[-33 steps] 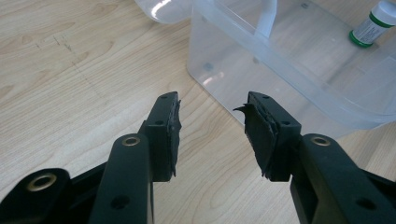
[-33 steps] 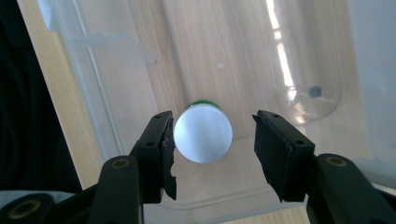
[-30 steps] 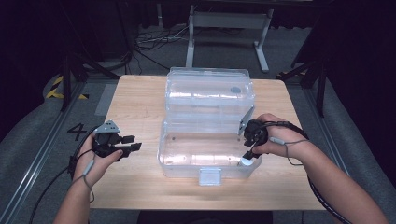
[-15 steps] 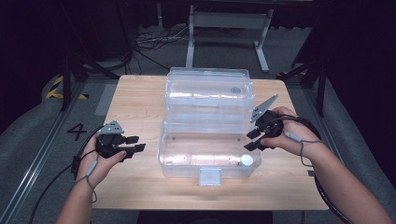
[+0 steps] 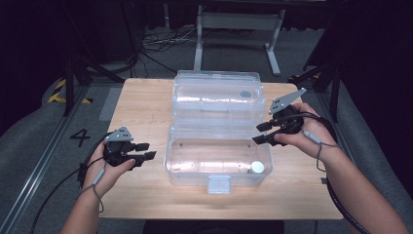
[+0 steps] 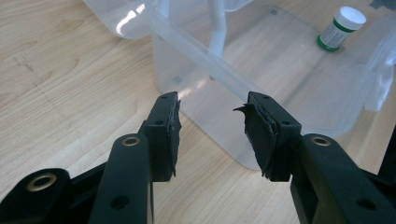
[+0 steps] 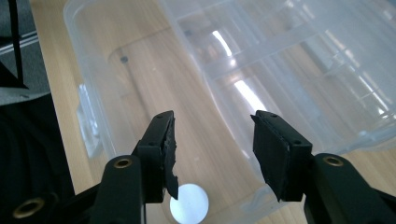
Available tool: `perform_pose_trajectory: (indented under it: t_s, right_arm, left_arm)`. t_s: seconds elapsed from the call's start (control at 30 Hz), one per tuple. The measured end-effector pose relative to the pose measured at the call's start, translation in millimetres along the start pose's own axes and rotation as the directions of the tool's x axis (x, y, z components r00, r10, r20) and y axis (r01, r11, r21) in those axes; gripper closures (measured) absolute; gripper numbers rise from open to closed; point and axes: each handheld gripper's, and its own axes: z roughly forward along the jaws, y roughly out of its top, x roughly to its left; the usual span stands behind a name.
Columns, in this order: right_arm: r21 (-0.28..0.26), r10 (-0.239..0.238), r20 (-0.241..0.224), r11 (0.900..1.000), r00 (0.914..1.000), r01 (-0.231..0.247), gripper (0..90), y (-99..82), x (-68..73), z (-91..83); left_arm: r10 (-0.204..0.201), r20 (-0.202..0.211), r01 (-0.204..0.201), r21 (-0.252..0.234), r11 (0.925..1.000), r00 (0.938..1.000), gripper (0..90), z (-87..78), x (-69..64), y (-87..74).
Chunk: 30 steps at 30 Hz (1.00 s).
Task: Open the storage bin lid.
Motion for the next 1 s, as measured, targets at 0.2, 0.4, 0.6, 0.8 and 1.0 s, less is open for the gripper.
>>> perform_pose_trajectory:
  t_s: [0.2,0.4,0.6,0.8,1.0]
  right_arm:
    - [-0.057,0.021,0.01,0.9981,0.9997,-0.021,49.7,5.8,-5.6,-2.5]
    - [-0.111,0.052,0.021,0.9926,0.9984,-0.05,49.7,11.0,-12.5,-3.7]
    - [-0.134,0.075,0.03,0.9885,0.9968,-0.07,49.7,18.3,-19.5,-3.5]
    - [-0.155,0.072,0.04,0.9857,0.9966,-0.065,49.7,28.0,-22.7,0.1]
    - [-0.148,0.068,0.04,0.987,0.9969,-0.061,49.7,34.6,-24.0,6.5]
  left_arm:
    - [0.022,0.025,-0.022,-0.011,0.9997,0.9994,55.8,0.9,-9.4,5.7]
    - [0.054,0.048,-0.053,-0.02,0.9984,0.9974,55.8,3.2,-17.6,12.5]
    - [0.079,0.077,-0.077,-0.021,0.9968,0.9939,55.8,7.3,-25.4,18.3]
    - [0.088,0.128,-0.084,-0.034,0.9958,0.9878,55.9,11.4,-34.8,21.9]
    - [0.106,0.155,-0.104,-0.021,0.9943,0.9823,55.9,19.6,-42.5,24.1]
